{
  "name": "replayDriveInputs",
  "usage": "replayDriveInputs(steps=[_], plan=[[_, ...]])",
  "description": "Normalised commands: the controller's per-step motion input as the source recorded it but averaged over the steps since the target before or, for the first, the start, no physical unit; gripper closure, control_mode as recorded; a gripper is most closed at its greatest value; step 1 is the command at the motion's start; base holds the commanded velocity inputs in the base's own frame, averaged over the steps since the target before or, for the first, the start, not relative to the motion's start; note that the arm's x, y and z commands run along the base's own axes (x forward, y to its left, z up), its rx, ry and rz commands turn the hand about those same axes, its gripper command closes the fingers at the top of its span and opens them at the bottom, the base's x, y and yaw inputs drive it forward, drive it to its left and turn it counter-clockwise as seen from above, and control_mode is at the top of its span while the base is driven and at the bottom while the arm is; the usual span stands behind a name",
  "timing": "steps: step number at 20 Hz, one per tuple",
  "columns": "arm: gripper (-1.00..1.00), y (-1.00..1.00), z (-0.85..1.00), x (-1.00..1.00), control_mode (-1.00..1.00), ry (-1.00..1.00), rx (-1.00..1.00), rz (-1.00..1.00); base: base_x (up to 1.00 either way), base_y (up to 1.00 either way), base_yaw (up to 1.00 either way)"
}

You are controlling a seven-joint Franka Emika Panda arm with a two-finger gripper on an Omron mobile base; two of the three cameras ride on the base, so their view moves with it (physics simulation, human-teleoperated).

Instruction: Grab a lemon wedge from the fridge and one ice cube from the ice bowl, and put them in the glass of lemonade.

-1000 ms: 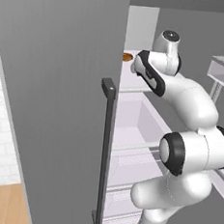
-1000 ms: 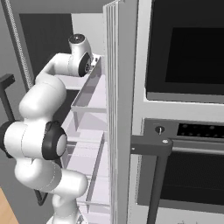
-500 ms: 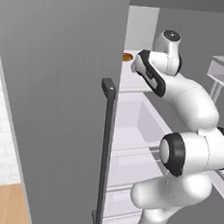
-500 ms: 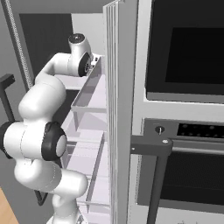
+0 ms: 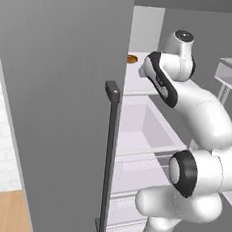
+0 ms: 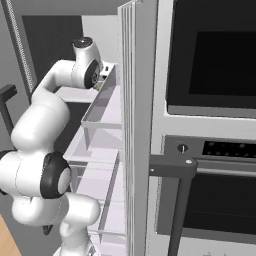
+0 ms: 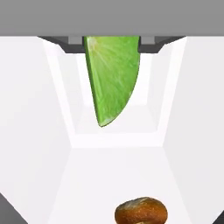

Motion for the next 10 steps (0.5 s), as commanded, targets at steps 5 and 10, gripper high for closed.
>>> replayDriveInputs(steps=[5,10], plan=[[1.00,0.09,0.00,-1.00,-1.00,-0.04,0.00,0.00,0.00,0.00,0.00],[1.00,0.20,-0.04,-1.00,-1.00,0.00,0.00,0.00,0.00,0.00,0.00]])
